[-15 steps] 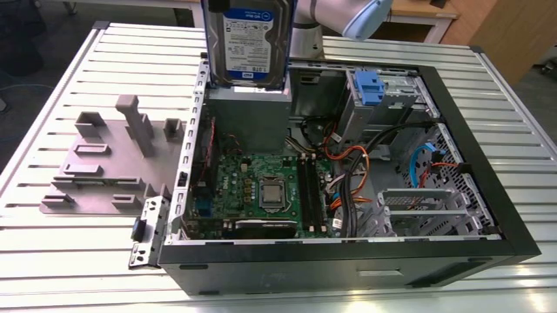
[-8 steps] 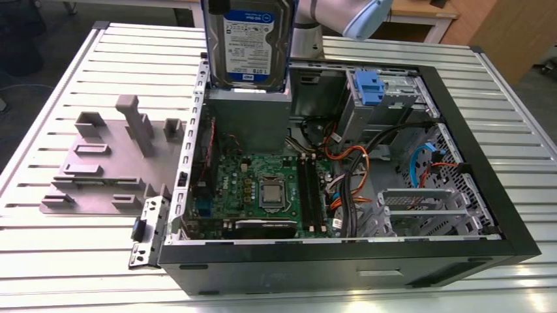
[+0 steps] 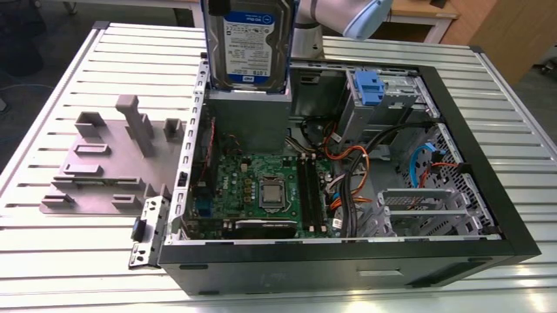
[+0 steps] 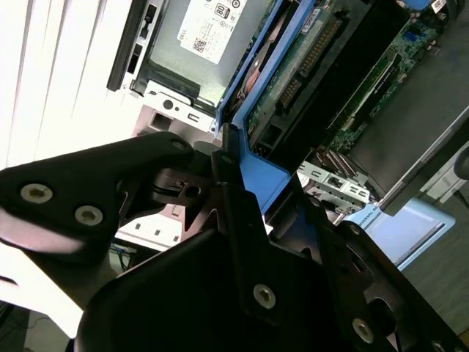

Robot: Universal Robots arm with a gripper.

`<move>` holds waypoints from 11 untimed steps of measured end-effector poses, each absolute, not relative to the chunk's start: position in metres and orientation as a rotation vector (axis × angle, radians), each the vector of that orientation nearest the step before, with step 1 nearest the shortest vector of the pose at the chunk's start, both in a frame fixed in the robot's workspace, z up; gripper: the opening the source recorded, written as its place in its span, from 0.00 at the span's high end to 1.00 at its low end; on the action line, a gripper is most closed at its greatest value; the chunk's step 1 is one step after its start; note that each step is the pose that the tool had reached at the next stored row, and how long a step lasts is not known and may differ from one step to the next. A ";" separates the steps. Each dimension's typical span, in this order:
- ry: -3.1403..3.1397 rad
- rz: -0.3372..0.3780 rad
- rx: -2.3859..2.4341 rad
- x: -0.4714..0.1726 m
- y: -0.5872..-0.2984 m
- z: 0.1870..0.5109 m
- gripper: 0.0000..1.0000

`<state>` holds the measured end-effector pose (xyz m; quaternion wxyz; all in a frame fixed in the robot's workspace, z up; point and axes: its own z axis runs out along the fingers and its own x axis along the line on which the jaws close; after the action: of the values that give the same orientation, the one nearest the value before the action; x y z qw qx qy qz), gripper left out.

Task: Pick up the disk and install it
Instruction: 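Pick up the disk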

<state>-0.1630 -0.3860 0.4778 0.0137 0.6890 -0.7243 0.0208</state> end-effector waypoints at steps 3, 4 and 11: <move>-2.255 0.068 2.145 -0.163 -0.387 0.478 0.64; -2.254 0.069 2.145 -0.163 -0.388 0.478 0.64; -2.250 0.078 2.140 -0.163 -0.390 0.478 0.64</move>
<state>-0.1627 -0.3897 0.4777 0.0177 0.6890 -0.7241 0.0251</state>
